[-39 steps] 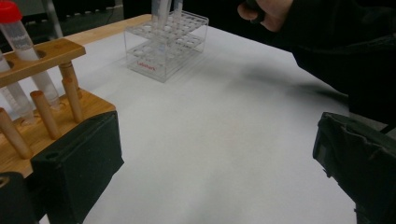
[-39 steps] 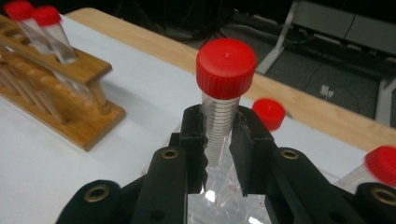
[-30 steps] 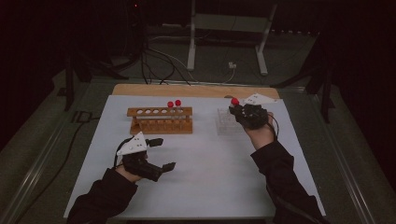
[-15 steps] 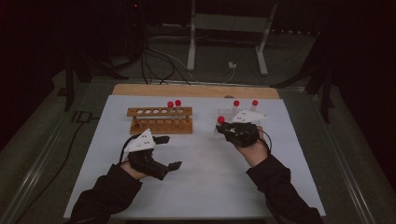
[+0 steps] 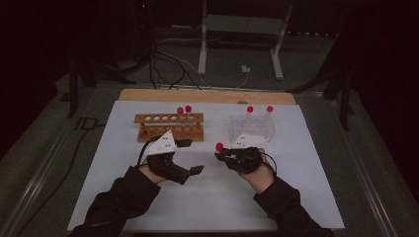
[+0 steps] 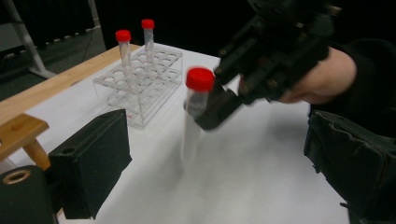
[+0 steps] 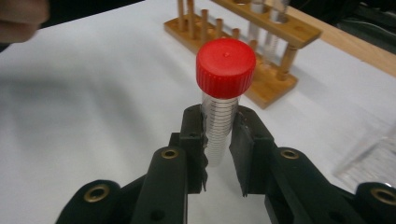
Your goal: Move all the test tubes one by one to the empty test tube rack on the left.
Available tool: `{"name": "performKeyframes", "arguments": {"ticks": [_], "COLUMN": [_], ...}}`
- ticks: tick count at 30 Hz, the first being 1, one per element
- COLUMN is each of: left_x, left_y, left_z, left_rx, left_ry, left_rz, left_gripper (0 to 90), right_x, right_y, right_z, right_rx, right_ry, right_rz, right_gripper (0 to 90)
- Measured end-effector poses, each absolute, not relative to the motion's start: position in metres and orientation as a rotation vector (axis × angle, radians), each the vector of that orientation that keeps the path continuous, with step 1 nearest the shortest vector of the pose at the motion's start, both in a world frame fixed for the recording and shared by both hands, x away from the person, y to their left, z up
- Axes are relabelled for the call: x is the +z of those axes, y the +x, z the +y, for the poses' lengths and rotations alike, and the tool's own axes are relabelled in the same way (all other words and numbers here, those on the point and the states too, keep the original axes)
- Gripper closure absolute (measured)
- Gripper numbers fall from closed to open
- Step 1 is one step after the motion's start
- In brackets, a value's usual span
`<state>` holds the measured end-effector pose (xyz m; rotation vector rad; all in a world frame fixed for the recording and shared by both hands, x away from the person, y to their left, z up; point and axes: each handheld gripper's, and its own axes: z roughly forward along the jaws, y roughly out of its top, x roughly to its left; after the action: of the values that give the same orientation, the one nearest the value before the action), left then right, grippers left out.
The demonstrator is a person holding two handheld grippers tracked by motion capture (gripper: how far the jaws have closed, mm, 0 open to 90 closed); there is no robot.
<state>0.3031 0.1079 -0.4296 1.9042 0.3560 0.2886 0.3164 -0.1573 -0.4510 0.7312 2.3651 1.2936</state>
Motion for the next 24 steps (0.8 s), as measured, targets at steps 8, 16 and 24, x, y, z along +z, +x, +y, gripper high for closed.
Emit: {"name": "performKeyframes", "arguments": {"ticks": [8, 16, 24], "left_x": [-0.43, -0.438, -0.441], "left_y": [0.311, 0.318, 0.318], "left_z": [0.086, 0.074, 0.067], "left_rx": [0.33, 0.366, 0.375], "left_ry": [1.931, 1.952, 1.969], "left_rz": [0.328, 0.31, 0.274], "left_gripper": [22.0, 40.9, 59.5], "right_x": [-0.456, -0.456, -0.458], "right_y": [0.309, 0.307, 0.305], "right_z": [-0.149, -0.148, -0.146], "right_rx": [1.324, 1.344, 1.341], "right_ry": [0.707, 0.701, 0.688], "right_rz": [2.41, 2.421, 2.435], "right_gripper": [75.3, 75.3, 75.3]}}
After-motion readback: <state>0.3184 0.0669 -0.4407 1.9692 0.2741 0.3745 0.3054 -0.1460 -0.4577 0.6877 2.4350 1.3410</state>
